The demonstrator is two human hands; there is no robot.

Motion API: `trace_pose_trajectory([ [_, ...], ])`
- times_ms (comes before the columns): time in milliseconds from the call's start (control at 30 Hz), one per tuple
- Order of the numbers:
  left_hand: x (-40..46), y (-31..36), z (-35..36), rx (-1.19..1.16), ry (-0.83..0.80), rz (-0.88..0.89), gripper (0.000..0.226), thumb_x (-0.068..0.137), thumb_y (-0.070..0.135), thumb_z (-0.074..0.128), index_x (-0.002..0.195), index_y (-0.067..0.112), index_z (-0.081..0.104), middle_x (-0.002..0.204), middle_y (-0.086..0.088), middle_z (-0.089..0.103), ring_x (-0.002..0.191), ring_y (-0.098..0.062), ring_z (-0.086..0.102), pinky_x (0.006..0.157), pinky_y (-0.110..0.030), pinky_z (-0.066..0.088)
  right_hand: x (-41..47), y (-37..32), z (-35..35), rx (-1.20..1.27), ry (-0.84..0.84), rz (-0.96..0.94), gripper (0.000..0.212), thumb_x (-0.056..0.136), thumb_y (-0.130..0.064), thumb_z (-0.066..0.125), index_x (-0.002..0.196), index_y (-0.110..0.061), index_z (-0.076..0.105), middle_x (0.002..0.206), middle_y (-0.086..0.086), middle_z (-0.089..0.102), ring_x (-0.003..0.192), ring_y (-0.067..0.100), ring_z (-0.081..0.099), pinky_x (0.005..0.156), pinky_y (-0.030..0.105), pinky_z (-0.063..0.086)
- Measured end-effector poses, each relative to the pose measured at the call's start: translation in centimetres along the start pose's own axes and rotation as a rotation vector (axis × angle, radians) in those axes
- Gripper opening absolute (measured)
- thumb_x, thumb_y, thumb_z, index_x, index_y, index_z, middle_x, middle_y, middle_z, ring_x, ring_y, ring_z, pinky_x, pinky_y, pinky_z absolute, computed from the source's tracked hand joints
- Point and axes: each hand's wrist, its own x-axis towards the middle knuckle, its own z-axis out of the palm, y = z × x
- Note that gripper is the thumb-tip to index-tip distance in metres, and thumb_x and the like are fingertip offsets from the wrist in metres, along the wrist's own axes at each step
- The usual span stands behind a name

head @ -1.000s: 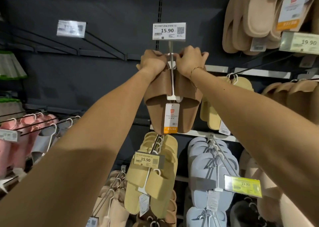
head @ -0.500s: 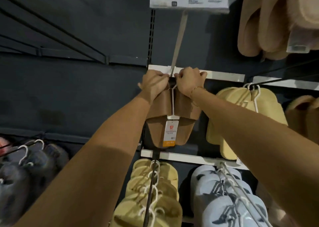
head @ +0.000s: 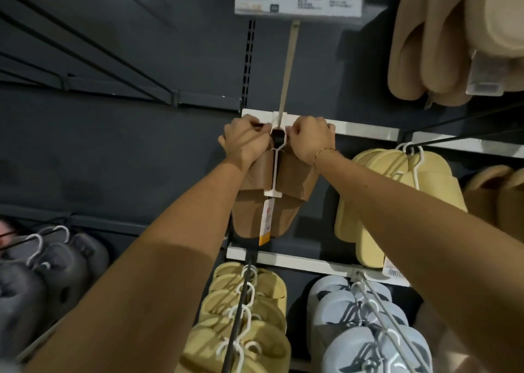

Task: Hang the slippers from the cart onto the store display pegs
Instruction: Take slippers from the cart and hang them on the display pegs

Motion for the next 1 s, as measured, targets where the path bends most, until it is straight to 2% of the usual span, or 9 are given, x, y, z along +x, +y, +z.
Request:
trace_pose_trajectory([
  [200, -7.6, 2.2, -6.6, -0.023, 0.084, 0.016, 0.02, 0.089, 0.04, 0.062, 0.108, 0.037, 0.067, 0.112, 0.01, 0.067, 0.118, -0.016, 0.055, 0.092, -0.033, 0.027, -5.8, -2.1, -6.6, 0.272, -0.012, -0.068, 0.026, 0.098, -0.035, 0.05, 0.095, -0.02, 0.071, 0.093, 0.004, 0.067, 0.094, 0.024, 0.059, 0.083, 0.047, 0.055],
  [300, -13.4, 3.7, -11.5, 0.037, 0.106, -0.009, 0.018, 0.091, 0.04, 0.062, 0.107, 0.035, 0.07, 0.11, 0.011, 0.072, 0.114, -0.018, 0.06, 0.089, -0.031, 0.023, -10.8, -4.0, -11.2, 0.366, -0.052, -0.09, 0.027, 0.095, -0.035, 0.053, 0.091, -0.017, 0.072, 0.094, 0.006, 0.071, 0.09, 0.026, 0.064, 0.08, 0.041, 0.055],
  [533, -31.6, 6.2, -25.8, 0.193, 0.107, -0.011, 0.005, 0.09, 0.043, 0.064, 0.092, 0.039, 0.067, 0.085, 0.02, 0.062, 0.101, -0.01, 0.062, 0.1, -0.035, 0.041, -27.1, -11.4, -21.2, 0.616, -0.163, -0.244, 0.03, 0.096, -0.035, 0.059, 0.099, -0.01, 0.076, 0.098, 0.009, 0.075, 0.098, 0.027, 0.066, 0.089, 0.041, 0.051],
  [633, -40.3, 5.1, -32.7, 0.248, 0.059, -0.081, 0.005, 0.081, 0.038, 0.066, 0.085, 0.037, 0.069, 0.084, 0.015, 0.069, 0.101, -0.013, 0.069, 0.095, -0.036, 0.052, -36.0, -15.9, -24.1, 0.728, -0.298, -0.323, 0.029, 0.095, -0.033, 0.061, 0.098, -0.009, 0.076, 0.099, 0.01, 0.075, 0.099, 0.026, 0.068, 0.09, 0.039, 0.051],
  [700, -46.4, 3.3, -38.3, 0.319, 0.005, -0.155, 0.021, 0.075, 0.037, 0.062, 0.09, 0.029, 0.074, 0.085, 0.009, 0.072, 0.095, -0.017, 0.07, 0.087, -0.033, 0.055, -42.7, -19.1, -25.8, 0.804, -0.412, -0.366, 0.028, 0.094, -0.033, 0.062, 0.1, -0.01, 0.077, 0.099, 0.007, 0.075, 0.096, 0.02, 0.068, 0.084, 0.029, 0.049],
  [767, -52.9, 1.5, -44.1, 0.417, -0.027, -0.247, 0.018, 0.08, 0.036, 0.063, 0.088, 0.025, 0.074, 0.083, 0.006, 0.07, 0.087, -0.018, 0.068, 0.08, -0.03, 0.054, -49.4, -21.9, -27.2, 0.885, -0.572, -0.415, 0.025, 0.094, -0.029, 0.064, 0.101, -0.009, 0.076, 0.096, 0.003, 0.073, 0.09, 0.013, 0.065, 0.076, 0.017, 0.047],
  [800, -56.0, 0.5, -47.0, 0.491, -0.044, -0.292, 0.016, 0.085, 0.033, 0.064, 0.088, 0.022, 0.075, 0.085, 0.003, 0.071, 0.084, -0.016, 0.065, 0.077, -0.027, 0.052, -52.7, -23.2, -27.6, 0.921, -0.651, -0.447, 0.026, 0.094, -0.029, 0.064, 0.1, -0.007, 0.075, 0.094, 0.003, 0.072, 0.088, 0.014, 0.064, 0.077, 0.018, 0.049],
  [900, -65.3, -2.4, -54.1, 0.584, -0.04, -0.443, 0.014, 0.089, 0.026, 0.062, 0.083, 0.019, 0.073, 0.088, -0.003, 0.073, 0.086, -0.019, 0.068, 0.071, -0.022, 0.048, -62.5, -26.4, -27.8, 0.921, -0.888, -0.525, 0.043, 0.091, -0.043, 0.061, 0.094, -0.001, 0.071, 0.093, 0.017, 0.071, 0.089, 0.031, 0.065, 0.083, 0.041, 0.052],
  [1000, -72.5, -6.8, -58.4, 0.618, -0.103, -0.629, 0.013, 0.092, 0.028, 0.062, 0.086, 0.02, 0.071, 0.098, -0.003, 0.074, 0.098, -0.022, 0.068, 0.077, -0.028, 0.049, -71.3, -28.5, -27.5, 0.881, -1.093, -0.564, 0.032, 0.095, -0.034, 0.062, 0.091, -0.004, 0.07, 0.091, 0.018, 0.067, 0.087, 0.034, 0.06, 0.078, 0.043, 0.049],
])
